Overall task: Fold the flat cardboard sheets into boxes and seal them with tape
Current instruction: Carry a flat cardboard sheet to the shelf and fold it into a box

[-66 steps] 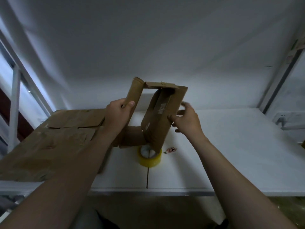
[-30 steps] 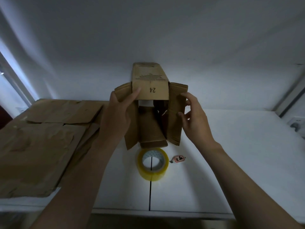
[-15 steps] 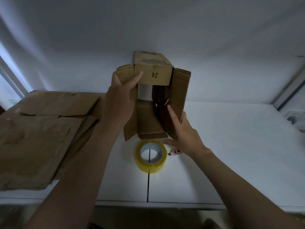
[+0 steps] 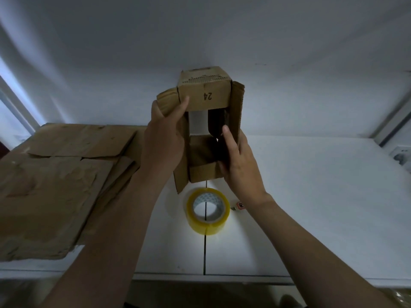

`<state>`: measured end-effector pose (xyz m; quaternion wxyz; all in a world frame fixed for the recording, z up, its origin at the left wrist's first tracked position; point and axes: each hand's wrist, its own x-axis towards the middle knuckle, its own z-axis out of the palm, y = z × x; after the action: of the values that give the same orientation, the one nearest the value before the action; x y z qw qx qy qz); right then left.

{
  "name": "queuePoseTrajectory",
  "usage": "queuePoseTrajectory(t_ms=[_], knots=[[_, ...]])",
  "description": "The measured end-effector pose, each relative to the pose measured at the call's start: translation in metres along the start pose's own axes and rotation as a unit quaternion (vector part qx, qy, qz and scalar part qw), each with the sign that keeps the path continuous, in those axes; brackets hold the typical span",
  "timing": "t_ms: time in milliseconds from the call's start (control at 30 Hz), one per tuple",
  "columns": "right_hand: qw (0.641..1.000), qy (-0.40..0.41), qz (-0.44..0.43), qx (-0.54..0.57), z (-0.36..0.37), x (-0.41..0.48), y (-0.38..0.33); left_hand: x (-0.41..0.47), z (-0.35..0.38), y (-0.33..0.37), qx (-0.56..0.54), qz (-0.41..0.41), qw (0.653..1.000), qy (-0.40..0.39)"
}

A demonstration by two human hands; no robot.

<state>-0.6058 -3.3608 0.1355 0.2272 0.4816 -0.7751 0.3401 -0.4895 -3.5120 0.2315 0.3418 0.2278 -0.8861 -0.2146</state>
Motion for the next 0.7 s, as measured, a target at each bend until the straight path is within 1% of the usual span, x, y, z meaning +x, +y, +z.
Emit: queuePoseTrajectory(t_ms=[167,300,400,433,500,533,600,633,700], knots=[[0.995,0.042,0.059,0.069,-0.006,0.006,-0.015,0.0,-0.005,-0.004,0.001,-0.025,1.0,-0.001],[0.99,0.018,0.074,0.117,-0.008,0.005,-0.018,0.0,-0.005,-0.005,-0.004,-0.026,1.0,0.0],[0.977,0.016,0.104,0.184,-0.006,0.006,-0.024,0.0,-0.004,-0.006,-0.011,-0.029,1.0,0.001],[0.972,0.005,0.109,0.208,-0.007,0.006,-0.024,0.001,-0.004,-0.007,-0.012,-0.028,1.0,0.002],[0.965,-0.049,0.098,0.238,-0.01,0.007,-0.019,0.002,-0.005,-0.011,-0.016,-0.029,0.999,0.0],[0.964,-0.085,0.086,0.238,-0.012,0.006,-0.015,0.002,-0.005,-0.014,-0.021,-0.031,0.999,-0.003],[0.968,-0.146,0.061,0.193,-0.014,0.003,-0.01,0.003,-0.006,-0.018,-0.035,-0.026,0.999,-0.008],[0.973,-0.161,0.056,0.153,-0.013,0.0,-0.009,0.003,-0.005,-0.02,-0.039,-0.021,0.999,-0.012],[0.985,-0.148,0.056,0.073,-0.007,-0.007,-0.006,0.003,-0.004,-0.022,-0.039,-0.011,0.999,-0.022]])
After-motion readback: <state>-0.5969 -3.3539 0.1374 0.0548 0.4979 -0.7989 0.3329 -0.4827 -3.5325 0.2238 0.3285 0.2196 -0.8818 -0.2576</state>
